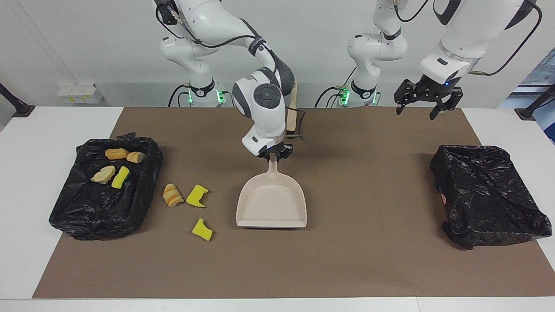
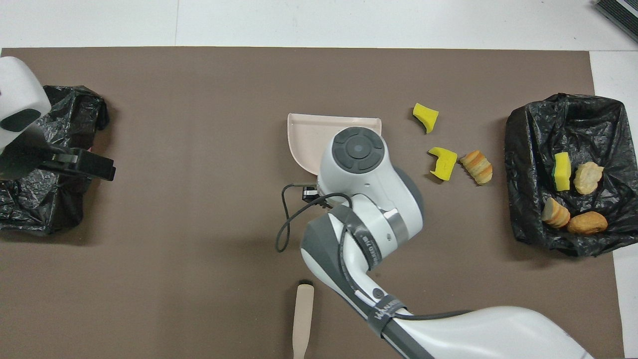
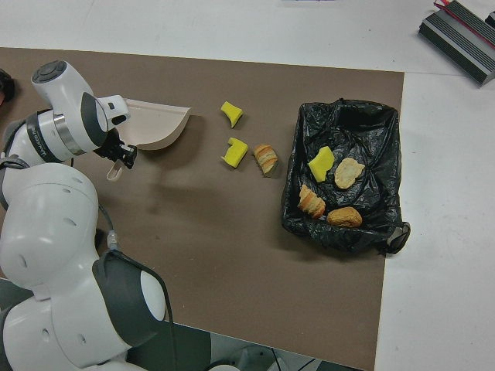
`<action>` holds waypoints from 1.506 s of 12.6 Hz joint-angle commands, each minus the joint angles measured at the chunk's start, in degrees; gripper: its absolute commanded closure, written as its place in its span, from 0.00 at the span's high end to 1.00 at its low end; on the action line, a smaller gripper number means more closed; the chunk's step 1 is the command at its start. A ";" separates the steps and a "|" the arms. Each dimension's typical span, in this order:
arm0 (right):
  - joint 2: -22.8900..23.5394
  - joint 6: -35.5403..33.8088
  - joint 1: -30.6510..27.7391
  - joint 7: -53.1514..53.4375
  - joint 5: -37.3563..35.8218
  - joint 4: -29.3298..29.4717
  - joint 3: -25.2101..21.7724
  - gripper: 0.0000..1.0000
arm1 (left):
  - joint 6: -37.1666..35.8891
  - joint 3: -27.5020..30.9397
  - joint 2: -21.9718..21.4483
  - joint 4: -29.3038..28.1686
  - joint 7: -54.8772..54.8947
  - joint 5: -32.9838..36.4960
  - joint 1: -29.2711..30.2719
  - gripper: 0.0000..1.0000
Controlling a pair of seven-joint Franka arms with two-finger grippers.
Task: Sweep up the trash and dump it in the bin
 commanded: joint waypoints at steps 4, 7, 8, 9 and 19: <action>3.37 0.87 1.10 3.29 1.08 3.86 -0.33 0.84 | -1.03 -0.38 -0.35 0.59 0.13 0.83 4.36 1.00; 1.01 -0.36 1.97 3.64 0.82 1.94 -0.33 1.00 | -1.03 -0.38 -0.35 0.59 0.13 0.83 4.37 1.00; -0.66 -0.36 2.06 3.99 1.08 0.36 -0.24 1.00 | -1.03 -0.38 -0.35 0.59 0.13 0.74 4.37 1.00; -2.24 -0.36 2.67 4.35 1.25 -1.22 -0.16 1.00 | -1.03 -0.38 -0.35 0.59 0.13 0.74 4.37 1.00; -17.35 0.08 16.72 18.49 5.54 -18.61 -0.07 1.00 | -1.03 -0.38 -0.35 0.59 0.13 0.74 4.37 1.00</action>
